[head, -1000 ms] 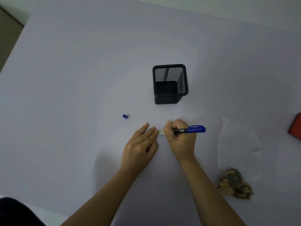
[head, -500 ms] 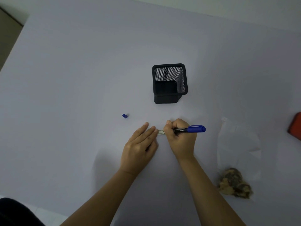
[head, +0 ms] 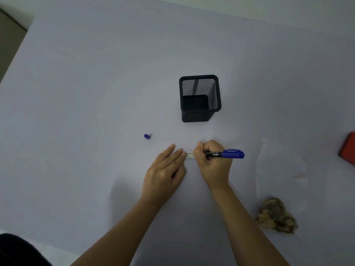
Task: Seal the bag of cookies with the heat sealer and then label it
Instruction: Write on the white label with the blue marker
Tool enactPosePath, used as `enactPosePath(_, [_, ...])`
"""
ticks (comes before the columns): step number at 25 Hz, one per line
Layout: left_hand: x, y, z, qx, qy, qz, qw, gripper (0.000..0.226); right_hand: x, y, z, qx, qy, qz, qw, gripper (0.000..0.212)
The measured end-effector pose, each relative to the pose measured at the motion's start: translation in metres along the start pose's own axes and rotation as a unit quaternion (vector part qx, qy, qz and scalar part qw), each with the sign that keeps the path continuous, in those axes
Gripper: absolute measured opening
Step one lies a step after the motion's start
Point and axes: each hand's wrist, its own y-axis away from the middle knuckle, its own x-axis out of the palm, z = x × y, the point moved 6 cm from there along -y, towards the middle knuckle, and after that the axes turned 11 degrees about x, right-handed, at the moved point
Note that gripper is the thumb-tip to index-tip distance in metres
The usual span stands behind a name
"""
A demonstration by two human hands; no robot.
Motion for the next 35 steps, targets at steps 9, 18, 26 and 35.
enactPosePath(9, [0.0005,-0.0009,-0.0004,0.006,0.002,-0.008,1.0,0.026,-0.0012,-0.001,0.0016,-0.021,0.014,-0.009,1.0,0.038])
enactPosePath(18, [0.0014,0.0,-0.0004,0.003,-0.001,0.0,1.0,0.024,-0.0026,0.0001,0.0025,-0.022,0.014,-0.015,1.0,0.037])
enactPosePath(26, [0.0017,0.0001,-0.0007,0.008,-0.003,0.008,1.0,0.025,-0.0038,-0.0009,0.0039,-0.023,0.017,-0.028,0.999,0.037])
enactPosePath(35, [0.0005,-0.0004,-0.0011,0.002,0.0,0.005,1.0,0.025,-0.0063,-0.0016,0.0082,-0.028,0.026,-0.038,0.999,0.036])
